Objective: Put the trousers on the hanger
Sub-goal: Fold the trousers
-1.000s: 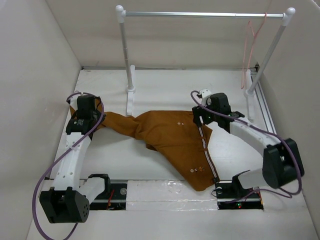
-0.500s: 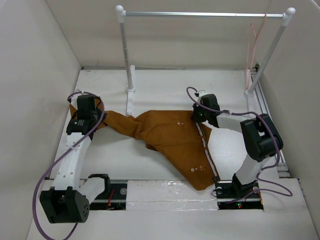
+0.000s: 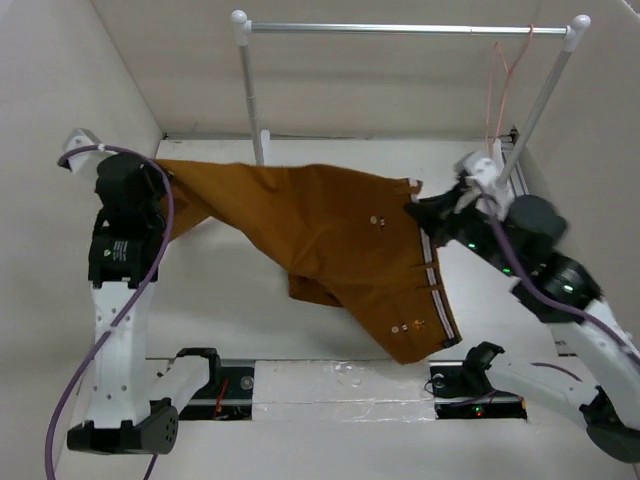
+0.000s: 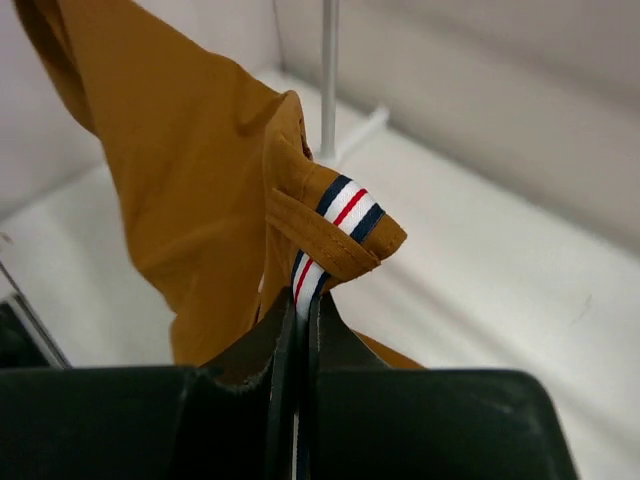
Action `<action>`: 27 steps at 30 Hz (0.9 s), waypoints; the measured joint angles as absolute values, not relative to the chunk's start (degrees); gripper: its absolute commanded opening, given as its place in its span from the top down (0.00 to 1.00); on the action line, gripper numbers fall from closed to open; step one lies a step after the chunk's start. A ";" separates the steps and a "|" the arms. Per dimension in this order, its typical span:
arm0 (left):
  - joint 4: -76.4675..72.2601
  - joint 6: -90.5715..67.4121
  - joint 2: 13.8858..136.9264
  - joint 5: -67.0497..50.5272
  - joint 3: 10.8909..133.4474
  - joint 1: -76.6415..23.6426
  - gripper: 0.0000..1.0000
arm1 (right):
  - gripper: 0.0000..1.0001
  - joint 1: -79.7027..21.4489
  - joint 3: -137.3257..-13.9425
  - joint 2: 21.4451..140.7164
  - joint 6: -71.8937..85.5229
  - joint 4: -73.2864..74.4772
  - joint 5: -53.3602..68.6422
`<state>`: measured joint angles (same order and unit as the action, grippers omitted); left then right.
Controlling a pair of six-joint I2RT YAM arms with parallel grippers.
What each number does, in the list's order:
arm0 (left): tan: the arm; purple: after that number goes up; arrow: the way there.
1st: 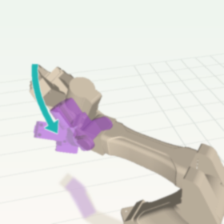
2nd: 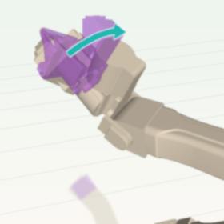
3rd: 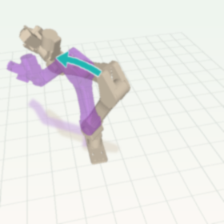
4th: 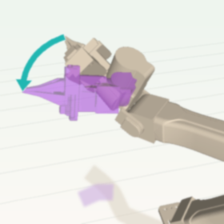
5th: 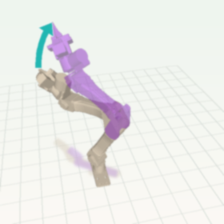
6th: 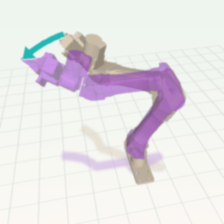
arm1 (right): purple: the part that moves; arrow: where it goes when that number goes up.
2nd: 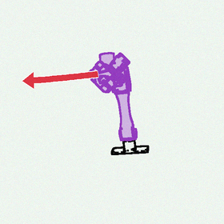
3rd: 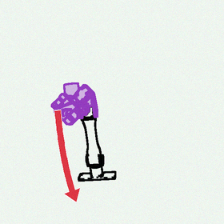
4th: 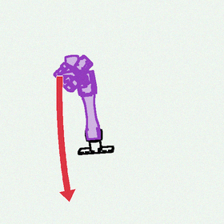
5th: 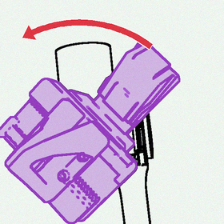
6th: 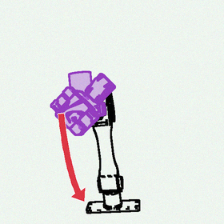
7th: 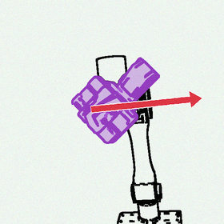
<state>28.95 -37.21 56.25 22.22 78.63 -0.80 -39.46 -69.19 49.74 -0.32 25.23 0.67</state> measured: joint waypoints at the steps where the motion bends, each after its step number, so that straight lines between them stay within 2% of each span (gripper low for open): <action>1: 28.97 -36.82 55.55 23.68 80.68 -0.80 1.00 | 1.00 -39.86 -73.34 48.05 -0.34 27.99 1.02; 4: 30.22 -35.48 54.02 27.59 87.26 -0.93 1.00 | 1.00 -39.94 -84.58 47.40 -0.47 35.68 6.52; 8: 30.39 -33.28 54.59 31.20 95.02 -1.39 1.00 | 1.00 -43.09 -104.33 54.46 -0.95 41.56 9.72; 11: 27.86 -31.38 54.98 31.51 97.23 -3.75 1.00 | 1.00 -42.24 -108.95 57.06 -2.22 44.47 5.08; 13: 26.00 -30.94 55.40 29.58 94.65 -4.58 1.00 | 1.00 -37.80 -105.16 56.01 -3.25 46.28 0.54; 16: 23.29 -30.72 58.46 25.61 87.07 -5.08 1.00 | 1.00 -25.58 -91.74 52.99 -4.40 45.60 -1.96; 20: 22.15 -28.60 72.84 22.94 81.91 -6.57 1.00 | 1.00 -5.10 -70.70 53.93 -4.60 42.59 1.93; 23: 22.39 -24.95 87.66 24.84 83.33 -11.27 0.65 | 1.00 3.55 -62.13 59.57 -3.66 40.29 1.19; 24: 23.27 -23.68 92.16 26.85 84.93 -13.56 0.38 | 1.00 5.74 -60.69 61.32 -3.62 39.27 0.84; 27: 26.00 -22.15 100.57 30.81 89.45 -20.53 0.07 | 1.00 12.99 -59.37 65.91 -2.31 35.70 0.36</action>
